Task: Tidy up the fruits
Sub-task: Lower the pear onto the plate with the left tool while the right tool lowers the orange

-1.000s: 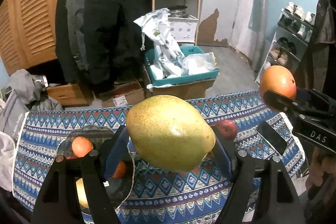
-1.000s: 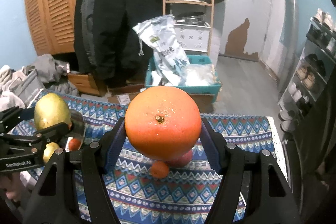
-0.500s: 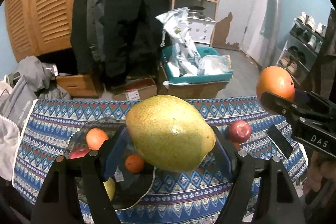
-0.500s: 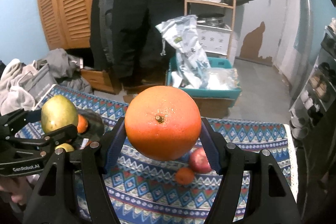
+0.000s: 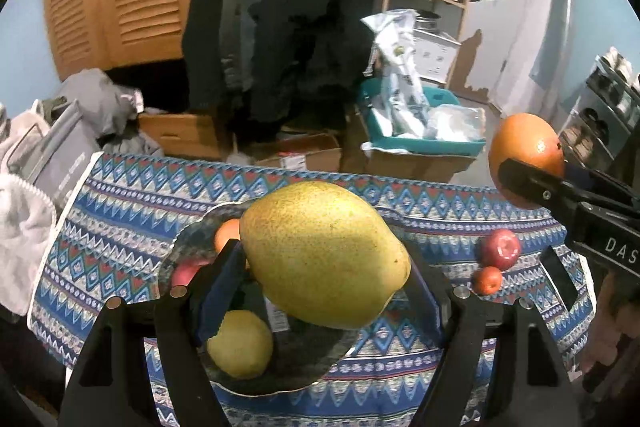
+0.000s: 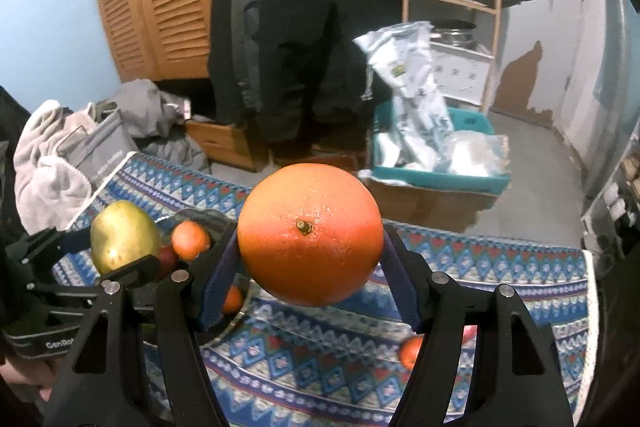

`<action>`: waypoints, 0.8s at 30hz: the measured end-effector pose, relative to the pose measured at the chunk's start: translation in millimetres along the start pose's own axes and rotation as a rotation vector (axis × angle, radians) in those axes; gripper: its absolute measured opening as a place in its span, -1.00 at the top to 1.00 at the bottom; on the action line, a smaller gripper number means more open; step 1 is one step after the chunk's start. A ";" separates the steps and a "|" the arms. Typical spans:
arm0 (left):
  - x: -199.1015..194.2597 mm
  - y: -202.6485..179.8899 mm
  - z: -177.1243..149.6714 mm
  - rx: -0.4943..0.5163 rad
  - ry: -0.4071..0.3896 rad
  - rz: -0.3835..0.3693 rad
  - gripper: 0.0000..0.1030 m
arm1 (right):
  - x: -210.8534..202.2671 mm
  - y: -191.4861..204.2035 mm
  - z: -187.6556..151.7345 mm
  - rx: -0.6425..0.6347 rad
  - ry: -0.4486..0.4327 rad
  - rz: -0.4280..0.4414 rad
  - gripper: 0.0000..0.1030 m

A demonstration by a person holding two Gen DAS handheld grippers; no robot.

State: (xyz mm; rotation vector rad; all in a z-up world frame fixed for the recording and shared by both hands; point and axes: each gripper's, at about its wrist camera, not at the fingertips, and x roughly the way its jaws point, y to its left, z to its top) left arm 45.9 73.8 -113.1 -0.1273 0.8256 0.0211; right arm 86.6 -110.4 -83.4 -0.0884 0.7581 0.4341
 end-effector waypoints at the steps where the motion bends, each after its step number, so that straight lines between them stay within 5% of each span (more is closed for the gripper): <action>1: 2.1 7.0 -0.9 -0.010 0.005 0.008 -0.52 | 5.3 4.5 1.0 -0.001 0.006 0.009 -0.34; 24: 51.2 78.8 -23.3 -0.126 0.129 0.090 -0.53 | 101.9 73.3 -10.2 -0.070 0.188 0.111 -0.34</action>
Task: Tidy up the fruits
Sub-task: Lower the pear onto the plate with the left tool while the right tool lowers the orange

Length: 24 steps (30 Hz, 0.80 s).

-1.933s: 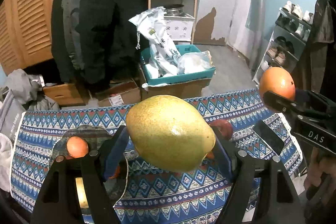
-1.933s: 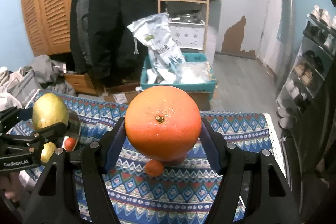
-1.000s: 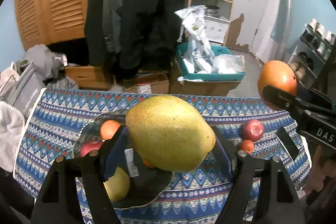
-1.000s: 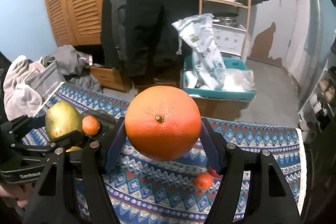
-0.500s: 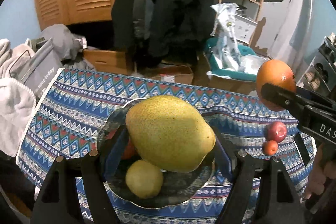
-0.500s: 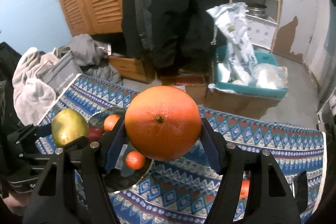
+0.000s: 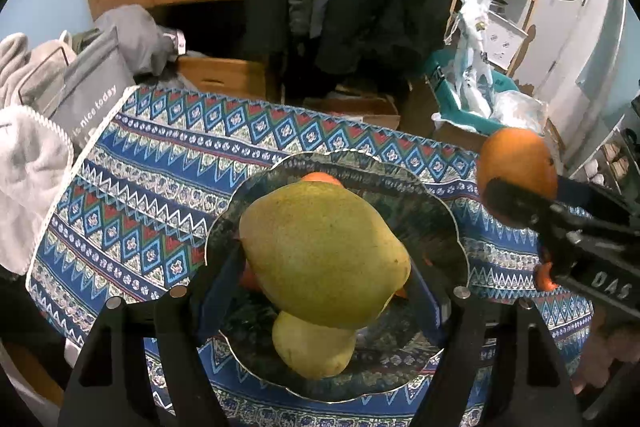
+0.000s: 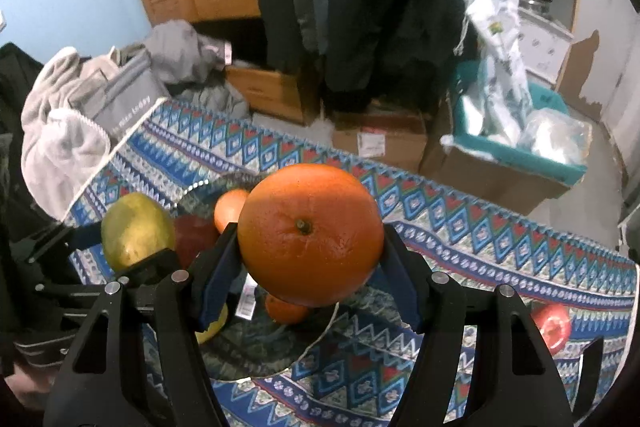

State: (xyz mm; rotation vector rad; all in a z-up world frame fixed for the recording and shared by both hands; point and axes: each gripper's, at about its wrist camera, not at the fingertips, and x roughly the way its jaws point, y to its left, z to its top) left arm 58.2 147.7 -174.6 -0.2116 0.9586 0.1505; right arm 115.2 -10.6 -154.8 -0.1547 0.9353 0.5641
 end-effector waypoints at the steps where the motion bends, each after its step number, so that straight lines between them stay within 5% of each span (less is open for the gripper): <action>1: 2.1 0.6 -0.3 -0.003 0.006 0.000 -0.53 | 4.6 0.4 -0.6 0.001 0.011 0.004 -0.34; 24: 42.0 7.9 -20.0 -0.025 0.140 0.013 -0.53 | 56.5 3.4 -20.4 0.011 0.164 0.052 -0.34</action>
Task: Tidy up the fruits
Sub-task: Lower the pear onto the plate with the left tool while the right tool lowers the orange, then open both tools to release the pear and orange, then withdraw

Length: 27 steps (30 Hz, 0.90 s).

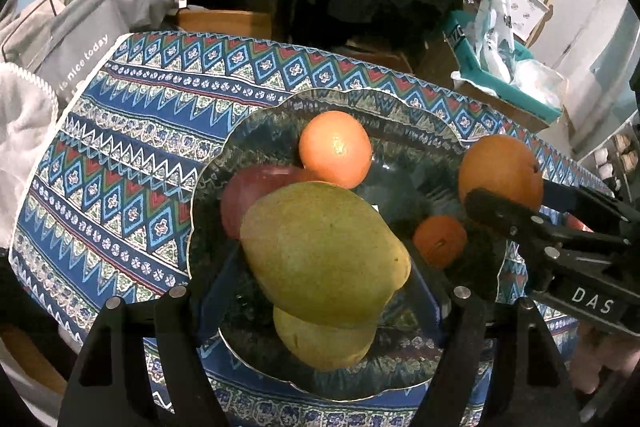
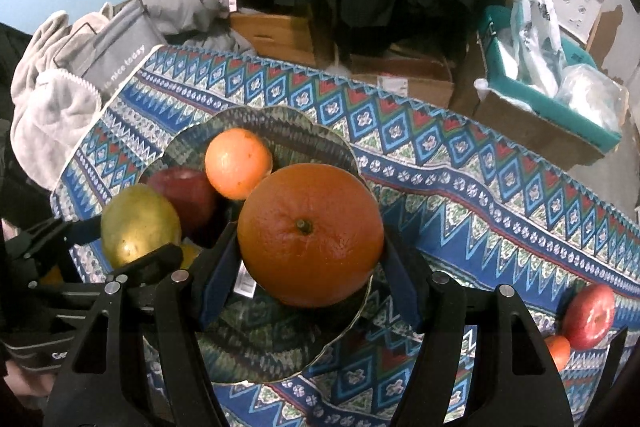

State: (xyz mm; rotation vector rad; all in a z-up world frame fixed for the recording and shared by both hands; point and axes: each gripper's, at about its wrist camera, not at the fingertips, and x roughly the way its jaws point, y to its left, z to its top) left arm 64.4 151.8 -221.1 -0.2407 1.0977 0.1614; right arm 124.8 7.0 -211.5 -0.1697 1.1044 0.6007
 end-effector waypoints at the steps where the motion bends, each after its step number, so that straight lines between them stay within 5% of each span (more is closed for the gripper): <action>1: -0.2 -0.5 0.3 0.003 -0.002 0.003 -0.53 | 0.6 -0.7 -0.7 0.003 0.002 0.002 -0.34; 19: -12.1 -11.1 -1.0 0.059 -0.024 0.007 -0.51 | 8.1 -6.7 -6.5 0.029 0.045 -0.013 -0.37; 27: -24.1 -9.9 1.0 0.053 -0.059 0.027 -0.57 | -15.7 -8.3 0.6 0.039 -0.056 -0.004 -0.53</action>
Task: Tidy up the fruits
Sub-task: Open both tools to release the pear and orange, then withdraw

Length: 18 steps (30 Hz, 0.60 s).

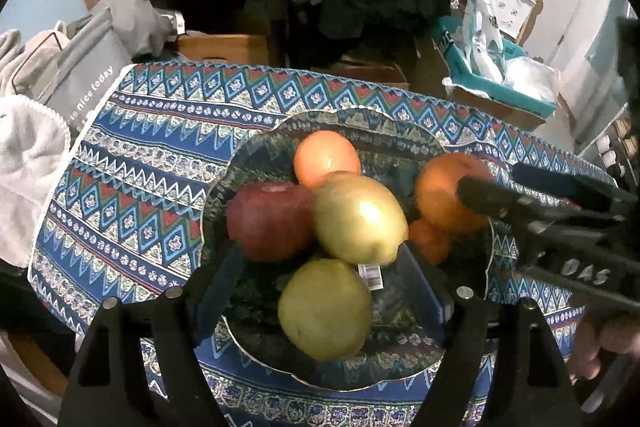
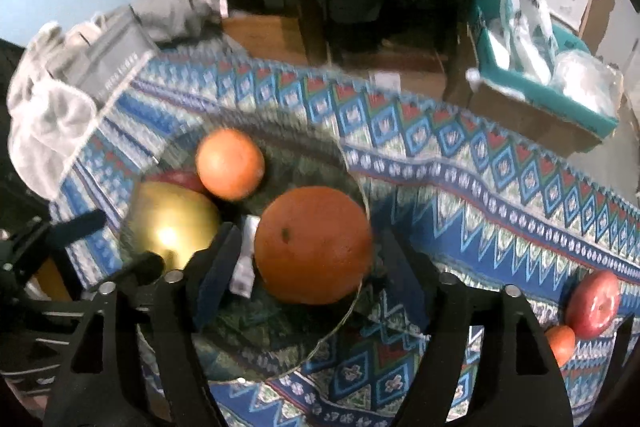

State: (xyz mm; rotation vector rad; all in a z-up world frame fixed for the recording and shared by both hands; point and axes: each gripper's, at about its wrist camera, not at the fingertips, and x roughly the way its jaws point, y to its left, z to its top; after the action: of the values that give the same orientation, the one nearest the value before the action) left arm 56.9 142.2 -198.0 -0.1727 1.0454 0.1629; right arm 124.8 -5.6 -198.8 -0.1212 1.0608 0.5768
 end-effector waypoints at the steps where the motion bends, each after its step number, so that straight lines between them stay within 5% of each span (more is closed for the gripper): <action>1: -0.6 0.8 0.3 -0.006 -0.001 -0.002 -0.57 | -4.8 0.6 2.5 -0.004 -0.013 -0.006 -0.53; 18: -25.3 -9.2 6.3 -0.041 -0.049 -0.055 -0.68 | -63.0 -24.0 5.1 0.042 -0.106 -0.102 -0.53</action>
State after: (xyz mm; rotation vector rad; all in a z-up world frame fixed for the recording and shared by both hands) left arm 51.8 133.3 -172.4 -0.2328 0.9884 0.1383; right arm 118.4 -48.5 -147.0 -0.1064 0.9578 0.4631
